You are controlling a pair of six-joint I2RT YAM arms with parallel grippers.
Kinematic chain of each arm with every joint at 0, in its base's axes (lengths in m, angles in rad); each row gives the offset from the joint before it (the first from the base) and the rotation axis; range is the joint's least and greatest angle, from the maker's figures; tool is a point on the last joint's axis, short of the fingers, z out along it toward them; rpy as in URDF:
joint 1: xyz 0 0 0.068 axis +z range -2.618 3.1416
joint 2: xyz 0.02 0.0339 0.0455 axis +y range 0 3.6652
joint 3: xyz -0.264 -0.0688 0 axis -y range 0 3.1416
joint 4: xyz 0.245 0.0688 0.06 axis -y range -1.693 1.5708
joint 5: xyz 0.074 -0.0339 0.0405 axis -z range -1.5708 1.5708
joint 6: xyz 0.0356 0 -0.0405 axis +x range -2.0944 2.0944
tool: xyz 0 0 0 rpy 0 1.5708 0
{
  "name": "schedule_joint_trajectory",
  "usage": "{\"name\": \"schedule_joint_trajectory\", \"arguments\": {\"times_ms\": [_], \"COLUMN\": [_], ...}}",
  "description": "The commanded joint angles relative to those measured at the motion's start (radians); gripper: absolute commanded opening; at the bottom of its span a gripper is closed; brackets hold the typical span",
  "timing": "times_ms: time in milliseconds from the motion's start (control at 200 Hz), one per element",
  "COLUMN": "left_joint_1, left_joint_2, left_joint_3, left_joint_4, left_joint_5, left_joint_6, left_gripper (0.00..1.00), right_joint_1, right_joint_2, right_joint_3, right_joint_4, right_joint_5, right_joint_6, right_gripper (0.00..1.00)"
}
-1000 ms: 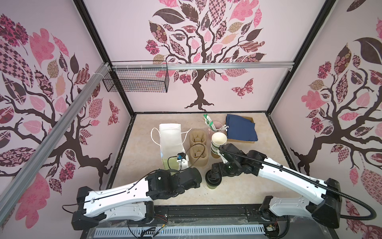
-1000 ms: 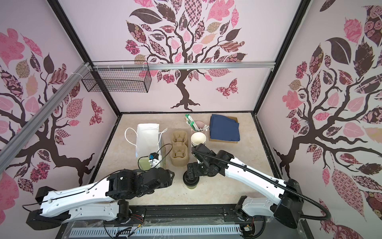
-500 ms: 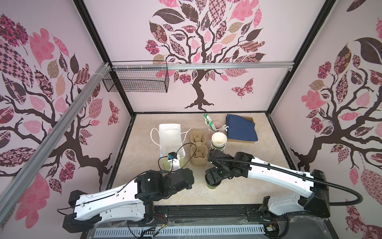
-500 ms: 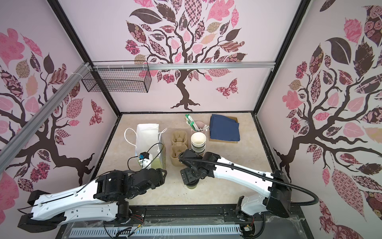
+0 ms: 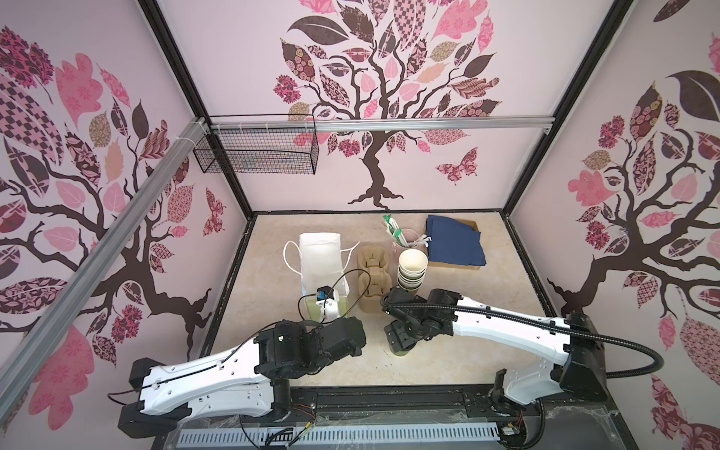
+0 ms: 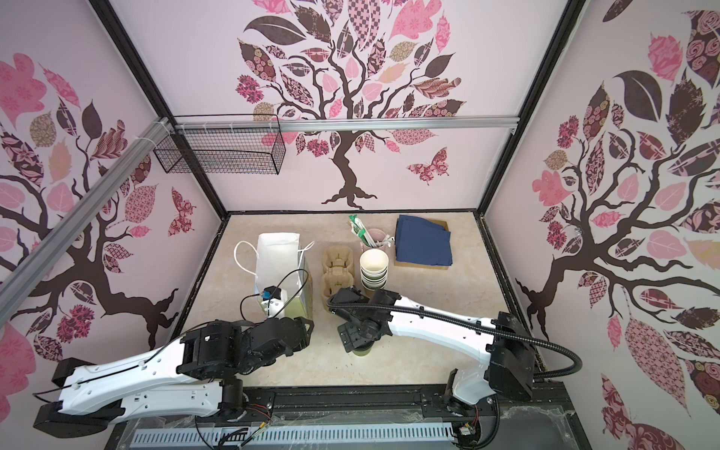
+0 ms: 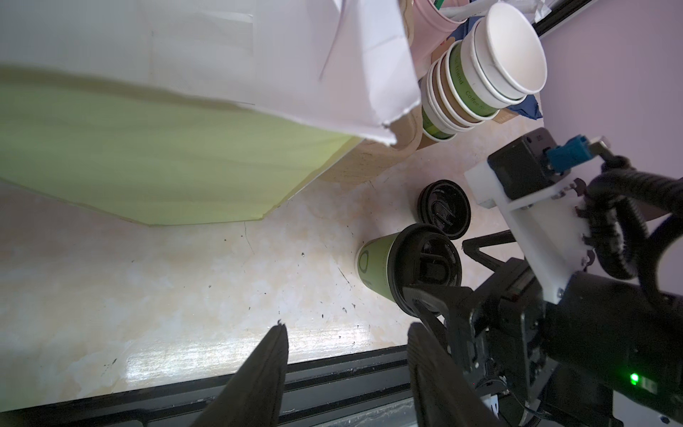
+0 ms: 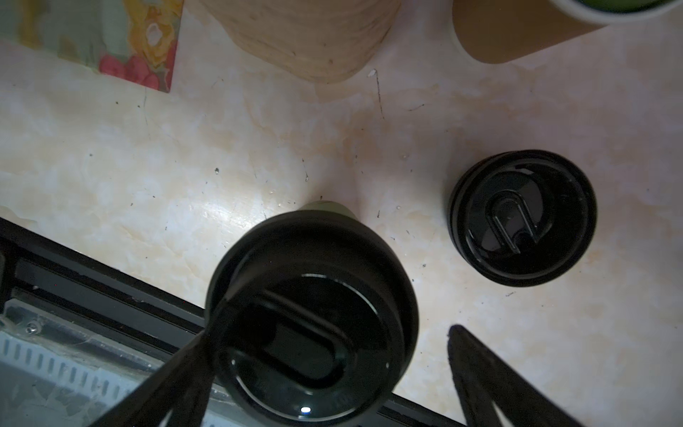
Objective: Pack a coffee takeout order
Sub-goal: Move the coffee cup to the bottom-center of the table.
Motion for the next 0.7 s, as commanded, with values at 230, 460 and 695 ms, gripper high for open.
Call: {"name": "schedule_joint_trajectory", "arguments": {"times_ms": [230,460,695], "left_joint_1": [-0.001,-0.001,0.002], "left_joint_2": [0.026,0.049,0.076], "left_joint_3": [0.062,0.08,0.087], "left_joint_4": [0.024,0.045,0.087], "left_joint_5": [-0.004,0.02,0.062], "left_joint_6": [0.057,0.097,0.146], "left_gripper": [0.56,0.56,0.56], "right_joint_1": [0.004,0.004,0.004], "right_joint_2": [-0.061,-0.1,-0.168], "right_joint_3": [-0.03,-0.079,-0.102], "right_joint_4": [-0.114,-0.158,-0.133], "right_joint_5": [0.096,0.121,0.049], "right_joint_6": [0.048,0.064,0.036], "right_gripper": [0.98,0.97,1.0]}}
